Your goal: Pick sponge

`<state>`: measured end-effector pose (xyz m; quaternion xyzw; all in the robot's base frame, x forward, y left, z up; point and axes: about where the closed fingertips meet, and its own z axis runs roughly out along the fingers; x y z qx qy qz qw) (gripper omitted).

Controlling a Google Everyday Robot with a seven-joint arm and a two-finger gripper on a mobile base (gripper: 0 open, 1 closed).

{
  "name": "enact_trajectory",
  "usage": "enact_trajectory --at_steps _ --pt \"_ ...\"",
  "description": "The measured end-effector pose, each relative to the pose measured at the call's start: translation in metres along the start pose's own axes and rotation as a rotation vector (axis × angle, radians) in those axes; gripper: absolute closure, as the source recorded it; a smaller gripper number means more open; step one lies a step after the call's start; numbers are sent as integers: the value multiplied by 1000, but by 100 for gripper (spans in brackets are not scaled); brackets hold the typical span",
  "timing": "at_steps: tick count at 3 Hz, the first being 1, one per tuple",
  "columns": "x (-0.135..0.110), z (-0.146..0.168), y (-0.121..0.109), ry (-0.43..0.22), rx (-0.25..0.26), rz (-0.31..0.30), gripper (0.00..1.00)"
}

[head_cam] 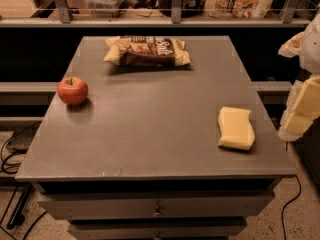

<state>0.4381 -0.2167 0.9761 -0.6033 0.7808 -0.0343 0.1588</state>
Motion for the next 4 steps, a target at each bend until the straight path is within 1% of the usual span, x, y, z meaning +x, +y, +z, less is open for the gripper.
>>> enact_trajectory --at_steps 1,2,4 --pt "0 0 0 -3 3 0 0" --pt "-2 13 0 -44 -15 0 0" --pt "-6 59 0 -119 -48 38 0"
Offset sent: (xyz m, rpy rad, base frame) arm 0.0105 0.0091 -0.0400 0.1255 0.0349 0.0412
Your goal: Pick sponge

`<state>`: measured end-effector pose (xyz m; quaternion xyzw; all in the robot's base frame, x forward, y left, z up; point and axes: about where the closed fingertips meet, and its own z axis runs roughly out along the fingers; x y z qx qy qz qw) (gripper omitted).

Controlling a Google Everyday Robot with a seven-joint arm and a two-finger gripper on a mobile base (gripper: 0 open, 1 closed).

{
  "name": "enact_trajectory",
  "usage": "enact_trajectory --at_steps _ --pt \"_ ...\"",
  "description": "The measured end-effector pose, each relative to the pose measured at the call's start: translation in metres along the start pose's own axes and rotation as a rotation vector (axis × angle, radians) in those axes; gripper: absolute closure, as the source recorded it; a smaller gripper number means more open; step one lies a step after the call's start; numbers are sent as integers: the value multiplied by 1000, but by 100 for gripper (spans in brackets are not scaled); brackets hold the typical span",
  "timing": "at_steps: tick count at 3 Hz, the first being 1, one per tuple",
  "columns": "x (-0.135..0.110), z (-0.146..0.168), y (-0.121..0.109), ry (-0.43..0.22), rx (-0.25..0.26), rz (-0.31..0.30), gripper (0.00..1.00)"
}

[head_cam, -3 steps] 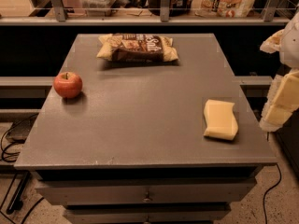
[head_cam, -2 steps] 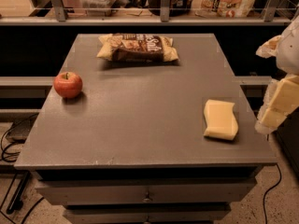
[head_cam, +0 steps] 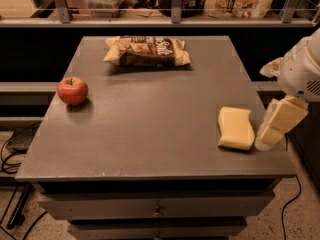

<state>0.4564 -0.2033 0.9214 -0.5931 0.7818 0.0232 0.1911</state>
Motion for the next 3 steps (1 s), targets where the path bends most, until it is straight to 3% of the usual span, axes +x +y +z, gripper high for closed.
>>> enact_trajectory --at_steps 3 --pt "19 87 -11 -31 -83 118 2"
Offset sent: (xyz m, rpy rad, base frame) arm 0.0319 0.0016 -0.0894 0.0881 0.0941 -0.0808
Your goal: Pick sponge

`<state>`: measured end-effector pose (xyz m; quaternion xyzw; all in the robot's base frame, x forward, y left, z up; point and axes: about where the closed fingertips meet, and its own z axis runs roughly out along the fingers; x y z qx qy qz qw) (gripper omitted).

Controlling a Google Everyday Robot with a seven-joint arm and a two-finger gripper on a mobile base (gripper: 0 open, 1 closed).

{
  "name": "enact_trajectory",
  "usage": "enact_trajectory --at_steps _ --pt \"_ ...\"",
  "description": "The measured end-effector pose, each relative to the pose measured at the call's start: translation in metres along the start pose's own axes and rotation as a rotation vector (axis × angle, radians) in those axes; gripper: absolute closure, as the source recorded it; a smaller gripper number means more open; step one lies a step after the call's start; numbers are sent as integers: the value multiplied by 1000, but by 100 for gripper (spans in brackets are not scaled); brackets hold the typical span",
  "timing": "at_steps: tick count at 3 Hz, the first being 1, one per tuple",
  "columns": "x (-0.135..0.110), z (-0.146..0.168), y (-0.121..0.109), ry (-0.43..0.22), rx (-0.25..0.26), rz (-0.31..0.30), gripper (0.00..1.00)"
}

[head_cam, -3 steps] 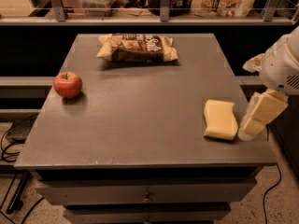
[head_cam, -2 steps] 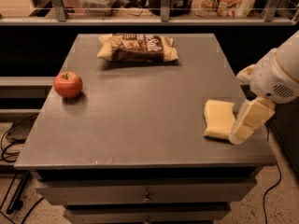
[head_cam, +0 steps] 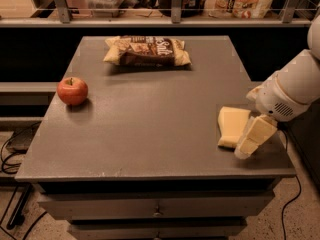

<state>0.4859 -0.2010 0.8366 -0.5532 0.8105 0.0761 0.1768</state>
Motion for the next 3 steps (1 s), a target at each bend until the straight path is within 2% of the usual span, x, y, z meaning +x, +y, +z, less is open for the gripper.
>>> enact_trajectory --at_steps 2,3 --pt "1 14 -3 12 -28 18 48" --pt "-31 -26 -9 10 41 -50 79"
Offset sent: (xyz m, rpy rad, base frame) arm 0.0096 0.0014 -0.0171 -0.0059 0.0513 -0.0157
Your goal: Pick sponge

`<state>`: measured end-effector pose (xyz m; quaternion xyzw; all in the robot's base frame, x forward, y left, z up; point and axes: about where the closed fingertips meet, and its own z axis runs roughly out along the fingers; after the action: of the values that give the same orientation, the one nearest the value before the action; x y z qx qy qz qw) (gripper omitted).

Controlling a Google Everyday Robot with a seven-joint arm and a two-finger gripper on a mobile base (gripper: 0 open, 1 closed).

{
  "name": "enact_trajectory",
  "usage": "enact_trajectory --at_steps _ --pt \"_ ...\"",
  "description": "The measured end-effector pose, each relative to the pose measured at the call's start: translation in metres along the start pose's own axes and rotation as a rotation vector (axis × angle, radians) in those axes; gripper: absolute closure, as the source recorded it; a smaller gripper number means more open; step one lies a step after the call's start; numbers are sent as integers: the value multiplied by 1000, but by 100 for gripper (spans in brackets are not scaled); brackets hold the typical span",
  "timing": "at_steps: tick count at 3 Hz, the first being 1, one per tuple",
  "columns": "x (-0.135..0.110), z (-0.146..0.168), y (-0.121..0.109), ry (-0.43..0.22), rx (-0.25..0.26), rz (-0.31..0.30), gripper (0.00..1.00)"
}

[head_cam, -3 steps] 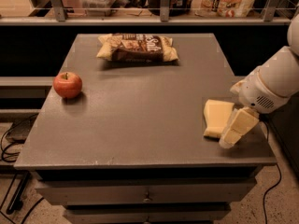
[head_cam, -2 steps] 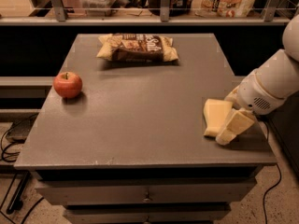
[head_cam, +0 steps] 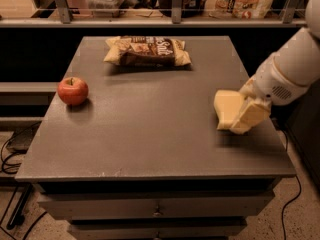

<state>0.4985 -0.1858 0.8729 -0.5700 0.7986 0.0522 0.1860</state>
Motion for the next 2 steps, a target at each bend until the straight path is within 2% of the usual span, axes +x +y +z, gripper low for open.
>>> enact_trajectory --at_steps 1,2 --pt "-35 -48 -8 3 75 -74 100" --pt "-81 -109 -16 -20 182 -181 100"
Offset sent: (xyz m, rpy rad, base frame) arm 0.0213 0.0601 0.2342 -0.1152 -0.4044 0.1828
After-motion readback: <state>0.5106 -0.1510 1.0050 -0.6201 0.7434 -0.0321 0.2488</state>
